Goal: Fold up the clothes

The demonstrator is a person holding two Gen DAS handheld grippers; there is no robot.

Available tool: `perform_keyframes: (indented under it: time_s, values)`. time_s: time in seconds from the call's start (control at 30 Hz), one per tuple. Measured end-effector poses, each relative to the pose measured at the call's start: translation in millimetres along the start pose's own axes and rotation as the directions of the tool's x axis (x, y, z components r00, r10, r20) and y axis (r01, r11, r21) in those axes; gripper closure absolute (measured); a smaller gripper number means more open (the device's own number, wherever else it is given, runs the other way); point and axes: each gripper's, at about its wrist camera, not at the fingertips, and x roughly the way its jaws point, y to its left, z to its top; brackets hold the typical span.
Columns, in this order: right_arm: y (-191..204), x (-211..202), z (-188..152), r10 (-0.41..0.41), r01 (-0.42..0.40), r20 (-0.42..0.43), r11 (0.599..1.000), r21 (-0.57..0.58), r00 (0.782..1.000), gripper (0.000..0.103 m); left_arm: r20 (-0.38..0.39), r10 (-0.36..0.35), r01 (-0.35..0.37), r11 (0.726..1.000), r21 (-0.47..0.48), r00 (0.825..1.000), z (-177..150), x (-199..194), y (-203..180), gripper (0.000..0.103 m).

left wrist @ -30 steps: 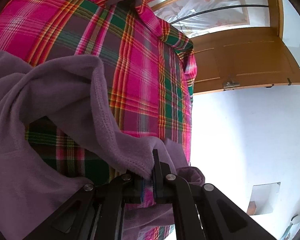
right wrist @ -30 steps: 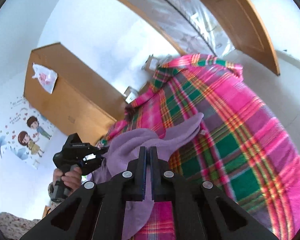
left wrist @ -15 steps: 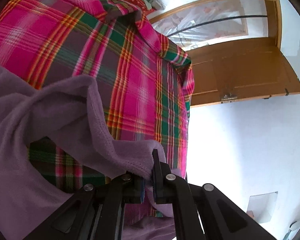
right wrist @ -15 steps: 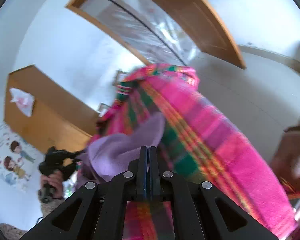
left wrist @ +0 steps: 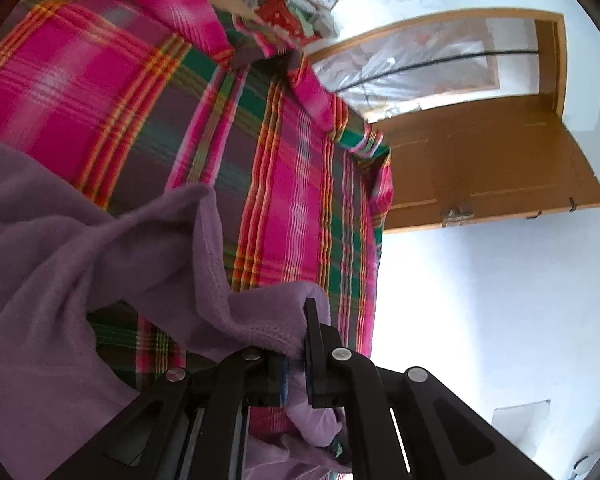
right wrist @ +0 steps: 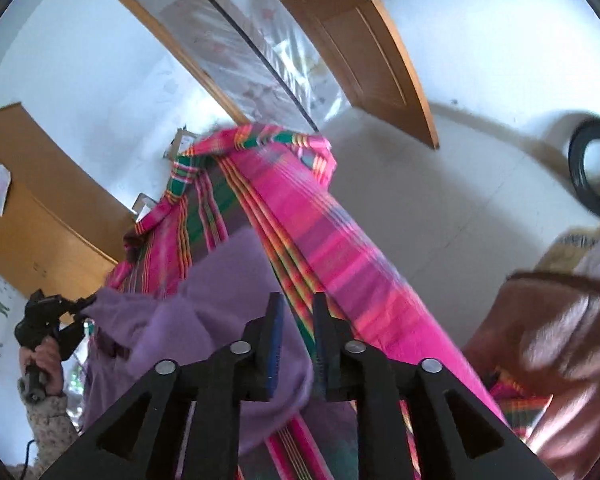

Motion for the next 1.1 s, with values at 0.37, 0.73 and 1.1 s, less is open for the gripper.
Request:
perform_keyframes:
  time_s: [0.37, 0.73, 1.1]
  values:
    - [108, 88, 7, 0.037, -0.129, -0.259, 0.929, -0.348, 0.965, 0.067, 0.036, 0.004, -0.003, 0.999, -0.038, 0.999, 11, -7, 8, 0.098]
    - [99, 67, 3, -0.13, 0.043, -0.155, 0.883, -0.467, 0.979, 0.096, 0.013, 0.002, -0.001, 1.0, -0.017, 1.0, 10, 1, 0, 0.098]
    - [83, 54, 28, -0.337, 0.307, 0.012, 0.841, -0.446, 0.941, 0.096, -0.011, -0.021, 0.021, 1.0, 0.007, 1.0, 4, 10, -18, 0.098]
